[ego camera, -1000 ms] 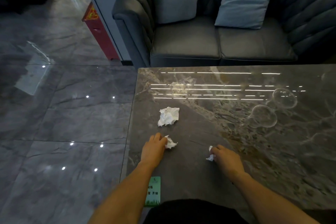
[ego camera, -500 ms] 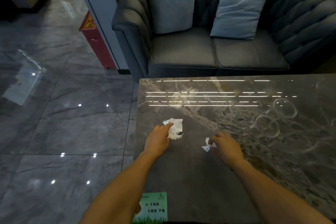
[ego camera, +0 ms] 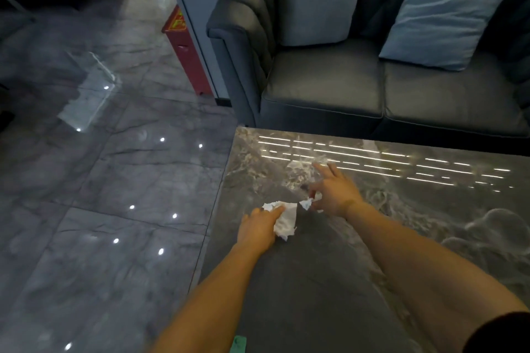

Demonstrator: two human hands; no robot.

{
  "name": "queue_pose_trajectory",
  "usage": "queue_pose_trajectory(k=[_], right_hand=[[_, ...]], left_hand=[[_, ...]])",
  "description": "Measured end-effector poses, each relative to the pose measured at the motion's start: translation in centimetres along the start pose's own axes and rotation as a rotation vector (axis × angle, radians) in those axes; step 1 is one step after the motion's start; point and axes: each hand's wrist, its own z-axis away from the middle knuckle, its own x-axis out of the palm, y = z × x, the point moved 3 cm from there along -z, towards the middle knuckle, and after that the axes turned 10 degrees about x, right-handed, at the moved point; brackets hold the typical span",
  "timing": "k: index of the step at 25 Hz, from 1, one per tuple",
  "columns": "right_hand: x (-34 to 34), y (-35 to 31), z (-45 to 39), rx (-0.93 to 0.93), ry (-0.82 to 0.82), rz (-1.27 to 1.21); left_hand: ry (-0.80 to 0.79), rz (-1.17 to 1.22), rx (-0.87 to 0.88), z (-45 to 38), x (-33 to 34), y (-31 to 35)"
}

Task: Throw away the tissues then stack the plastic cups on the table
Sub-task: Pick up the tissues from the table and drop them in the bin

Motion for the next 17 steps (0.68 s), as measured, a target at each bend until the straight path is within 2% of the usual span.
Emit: queue_pose_trajectory(k=[6, 13, 17], right_hand=[[1.2, 0.1, -3.7, -0.082, -0.103, 0.028], [3.0, 1.1, -1.2, -0.053, 0.173, 0.008], [4.0, 1.6, 1.0, -0.021, 0.143, -0.002]], left_hand=[[0.149, 0.056, -0.034, 0.5, 0.3, -0.2], [0.304, 0.117, -0.122, 1.5, 0.8, 0.4], [0.314, 0.124, -0.190, 2.7, 1.5, 0.9]])
